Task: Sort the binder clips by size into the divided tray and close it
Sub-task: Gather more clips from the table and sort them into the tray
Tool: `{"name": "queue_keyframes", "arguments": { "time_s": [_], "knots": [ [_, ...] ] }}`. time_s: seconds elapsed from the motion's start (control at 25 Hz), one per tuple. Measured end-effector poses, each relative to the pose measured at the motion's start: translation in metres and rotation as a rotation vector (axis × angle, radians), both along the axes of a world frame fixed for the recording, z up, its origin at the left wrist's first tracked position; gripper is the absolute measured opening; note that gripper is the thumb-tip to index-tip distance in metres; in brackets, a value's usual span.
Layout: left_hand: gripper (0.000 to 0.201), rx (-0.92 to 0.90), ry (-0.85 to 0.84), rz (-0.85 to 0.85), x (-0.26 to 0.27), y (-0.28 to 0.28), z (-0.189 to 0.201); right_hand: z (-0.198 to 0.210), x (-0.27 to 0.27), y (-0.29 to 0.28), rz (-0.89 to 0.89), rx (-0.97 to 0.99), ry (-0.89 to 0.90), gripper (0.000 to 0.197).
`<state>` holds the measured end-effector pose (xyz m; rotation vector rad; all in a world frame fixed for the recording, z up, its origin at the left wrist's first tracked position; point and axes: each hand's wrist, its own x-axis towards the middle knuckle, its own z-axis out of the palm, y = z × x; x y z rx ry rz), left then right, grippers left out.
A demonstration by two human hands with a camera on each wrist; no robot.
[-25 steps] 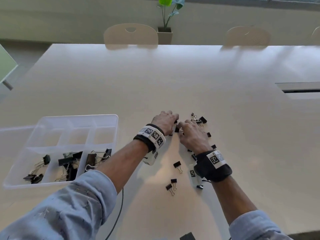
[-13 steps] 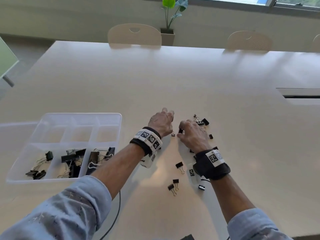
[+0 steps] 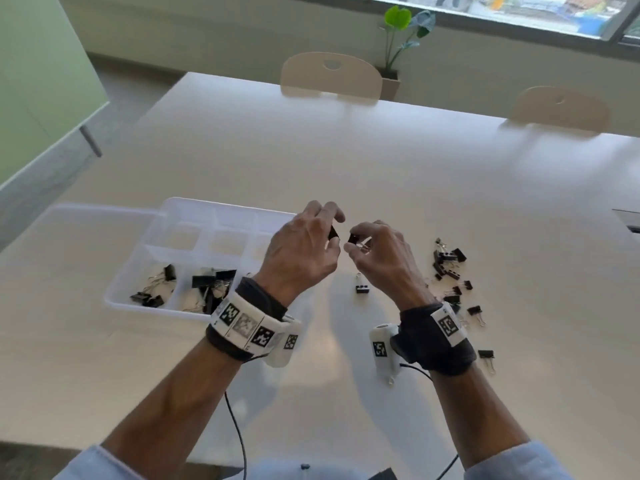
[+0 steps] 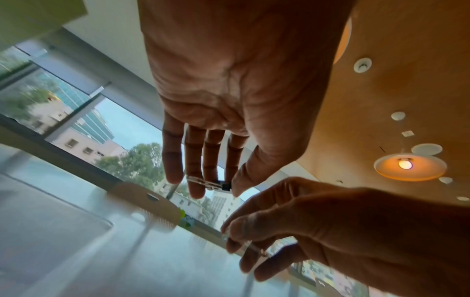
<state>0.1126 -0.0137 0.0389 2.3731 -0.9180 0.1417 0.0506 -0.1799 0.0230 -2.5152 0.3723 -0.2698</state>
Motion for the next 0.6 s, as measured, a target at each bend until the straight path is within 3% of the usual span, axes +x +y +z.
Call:
{"name": "queue_keyframes", "arguments": {
  "time_s": [0.36, 0.6],
  "knots": [
    [0.04, 0.122, 0.106, 0.444, 0.018, 0.197, -0.021, -0.002, 0.05, 0.163, 0.422, -0.064, 0.023, 0.03],
    [0.048, 0.204, 0.185, 0.541, 0.033, 0.249, -0.047, -0.014, 0.084, 0.245, 0.506, -0.064, 0.023, 0.043]
  ]
}}
